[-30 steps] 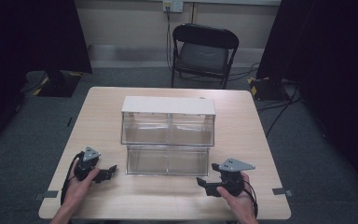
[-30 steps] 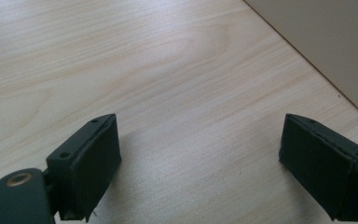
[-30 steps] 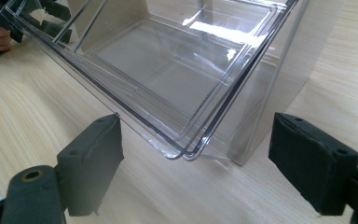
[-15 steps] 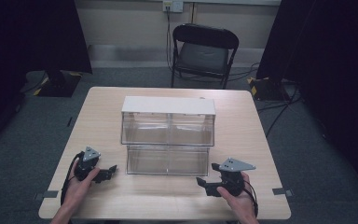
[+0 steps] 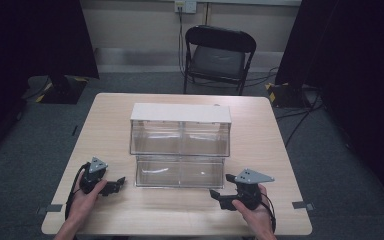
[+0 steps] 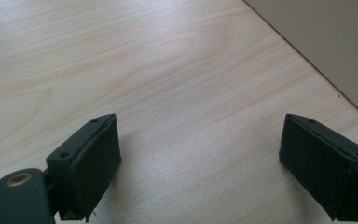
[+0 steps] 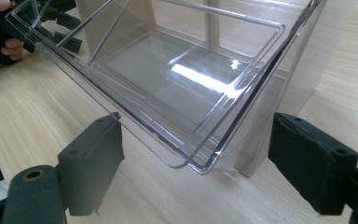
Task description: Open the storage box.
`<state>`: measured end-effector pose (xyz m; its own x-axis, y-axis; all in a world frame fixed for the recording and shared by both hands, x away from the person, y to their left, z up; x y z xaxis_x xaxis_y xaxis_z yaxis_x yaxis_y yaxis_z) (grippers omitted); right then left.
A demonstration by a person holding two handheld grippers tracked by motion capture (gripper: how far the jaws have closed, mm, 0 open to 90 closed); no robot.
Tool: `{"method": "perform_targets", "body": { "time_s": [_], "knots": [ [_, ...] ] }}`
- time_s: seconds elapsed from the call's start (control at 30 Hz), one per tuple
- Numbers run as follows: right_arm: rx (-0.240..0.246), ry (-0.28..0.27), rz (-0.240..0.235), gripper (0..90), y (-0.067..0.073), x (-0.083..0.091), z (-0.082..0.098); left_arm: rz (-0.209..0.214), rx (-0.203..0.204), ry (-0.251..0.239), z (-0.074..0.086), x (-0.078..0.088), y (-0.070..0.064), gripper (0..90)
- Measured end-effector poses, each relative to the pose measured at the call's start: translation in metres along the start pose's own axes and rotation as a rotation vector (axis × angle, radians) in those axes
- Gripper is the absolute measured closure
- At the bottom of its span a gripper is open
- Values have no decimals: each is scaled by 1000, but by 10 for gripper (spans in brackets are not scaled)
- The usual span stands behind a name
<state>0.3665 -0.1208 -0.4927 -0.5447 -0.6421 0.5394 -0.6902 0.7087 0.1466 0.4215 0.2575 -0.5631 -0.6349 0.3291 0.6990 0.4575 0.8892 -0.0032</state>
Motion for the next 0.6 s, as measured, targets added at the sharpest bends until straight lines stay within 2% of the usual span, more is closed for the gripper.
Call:
{"method": "perform_targets", "body": {
  "time_s": [0.6],
  "knots": [
    [9,-10,-17,173,2,4,-6,0,0,0,0,0,0,119]
  ]
}}
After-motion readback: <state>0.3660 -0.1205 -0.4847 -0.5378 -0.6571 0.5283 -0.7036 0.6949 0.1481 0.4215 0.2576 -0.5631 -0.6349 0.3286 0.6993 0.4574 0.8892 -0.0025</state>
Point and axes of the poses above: each handheld gripper's, and its own axes: x roughly backward along the jaws, z roughly out of its underside, y roughly to its left, the point moved 9 cm from there along -x, roughly forward along the jaws, and after that the axes turned 2 degrees about y, right-handed, at the moved point
